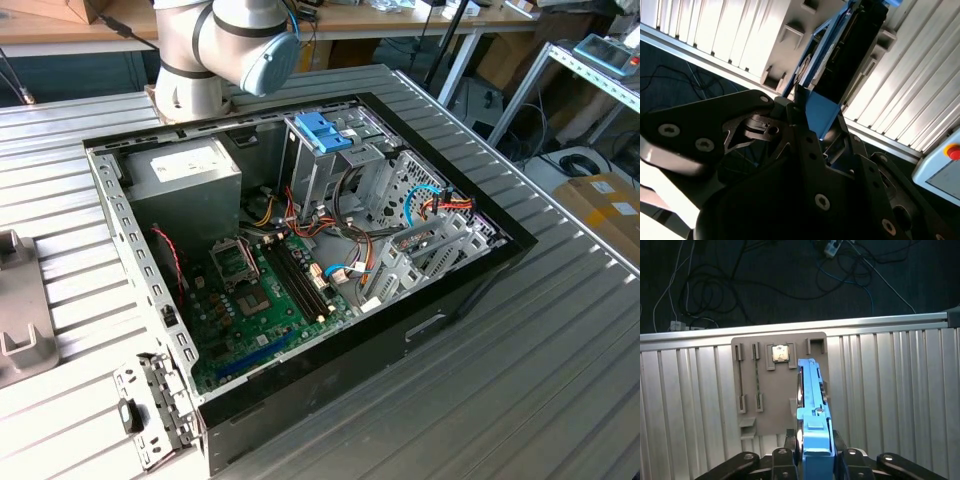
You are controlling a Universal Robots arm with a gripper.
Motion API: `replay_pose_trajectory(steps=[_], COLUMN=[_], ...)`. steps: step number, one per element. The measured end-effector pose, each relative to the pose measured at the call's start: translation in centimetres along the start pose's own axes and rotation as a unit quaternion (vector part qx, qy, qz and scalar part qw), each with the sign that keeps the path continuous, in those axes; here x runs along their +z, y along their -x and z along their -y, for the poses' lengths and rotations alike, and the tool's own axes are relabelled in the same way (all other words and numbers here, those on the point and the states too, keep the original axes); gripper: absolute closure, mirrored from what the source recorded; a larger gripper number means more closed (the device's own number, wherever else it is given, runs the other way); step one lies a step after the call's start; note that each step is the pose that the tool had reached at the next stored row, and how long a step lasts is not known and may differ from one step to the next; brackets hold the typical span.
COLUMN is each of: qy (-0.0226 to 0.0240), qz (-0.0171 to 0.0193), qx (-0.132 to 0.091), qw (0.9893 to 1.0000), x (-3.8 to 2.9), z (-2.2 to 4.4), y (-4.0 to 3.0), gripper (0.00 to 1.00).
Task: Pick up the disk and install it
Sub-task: 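Pick up the disk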
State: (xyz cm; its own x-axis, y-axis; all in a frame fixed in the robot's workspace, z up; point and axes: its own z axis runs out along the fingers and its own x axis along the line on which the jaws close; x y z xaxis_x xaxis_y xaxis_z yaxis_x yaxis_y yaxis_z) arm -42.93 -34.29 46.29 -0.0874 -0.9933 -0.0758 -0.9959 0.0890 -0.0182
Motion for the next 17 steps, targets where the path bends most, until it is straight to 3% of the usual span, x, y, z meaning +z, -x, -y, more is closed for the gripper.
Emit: replay_pose_trajectory(steps=[17], qy=[0.0002], qz=[-0.0001], qx=[0.0], qw=[1.0], x=[0.24], z=[-1.56], y=[-0.15], gripper=[0.63])
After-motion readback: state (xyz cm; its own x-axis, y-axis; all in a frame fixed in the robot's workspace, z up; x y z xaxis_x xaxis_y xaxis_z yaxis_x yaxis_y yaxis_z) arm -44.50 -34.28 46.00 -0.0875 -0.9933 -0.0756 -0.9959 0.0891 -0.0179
